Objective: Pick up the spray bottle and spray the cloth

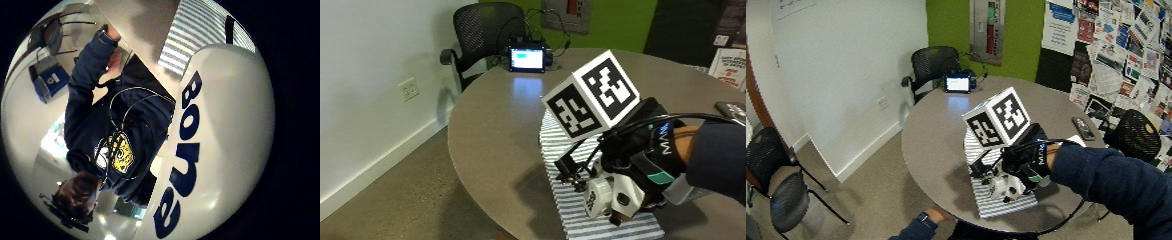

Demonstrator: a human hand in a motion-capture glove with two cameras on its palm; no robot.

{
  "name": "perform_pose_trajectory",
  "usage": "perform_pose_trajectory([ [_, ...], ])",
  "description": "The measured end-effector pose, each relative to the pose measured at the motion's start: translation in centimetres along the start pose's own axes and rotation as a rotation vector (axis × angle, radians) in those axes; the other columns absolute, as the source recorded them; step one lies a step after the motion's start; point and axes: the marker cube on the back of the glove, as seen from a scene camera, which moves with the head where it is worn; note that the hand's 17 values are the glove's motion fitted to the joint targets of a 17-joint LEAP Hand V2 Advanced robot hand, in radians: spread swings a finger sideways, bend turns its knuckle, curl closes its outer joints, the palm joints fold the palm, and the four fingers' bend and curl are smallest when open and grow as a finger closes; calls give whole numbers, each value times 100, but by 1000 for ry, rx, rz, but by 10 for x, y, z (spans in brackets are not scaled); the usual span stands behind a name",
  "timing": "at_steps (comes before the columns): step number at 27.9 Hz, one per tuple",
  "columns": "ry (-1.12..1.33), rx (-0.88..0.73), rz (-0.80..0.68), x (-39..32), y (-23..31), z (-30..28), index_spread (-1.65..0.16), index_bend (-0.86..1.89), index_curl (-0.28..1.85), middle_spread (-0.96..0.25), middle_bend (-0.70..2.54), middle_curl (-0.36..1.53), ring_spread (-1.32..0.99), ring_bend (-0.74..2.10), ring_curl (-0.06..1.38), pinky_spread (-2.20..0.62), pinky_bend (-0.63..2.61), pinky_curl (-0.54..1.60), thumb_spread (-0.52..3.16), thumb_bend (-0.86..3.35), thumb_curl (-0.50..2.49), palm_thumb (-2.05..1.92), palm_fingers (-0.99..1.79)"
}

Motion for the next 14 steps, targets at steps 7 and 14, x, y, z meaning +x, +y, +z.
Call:
perform_pose_trajectory([
  [7, 20, -101, 11, -2, -6, 4, -31, 5, 17, -16, 90, 54, -21, 96, 47, -33, 61, 40, 70, -3, 70, 99, 127],
  [14, 12, -132, 9, -3, -9, 6, -30, 6, 17, -16, 90, 54, -22, 95, 47, -33, 61, 40, 70, -3, 69, 99, 126],
])
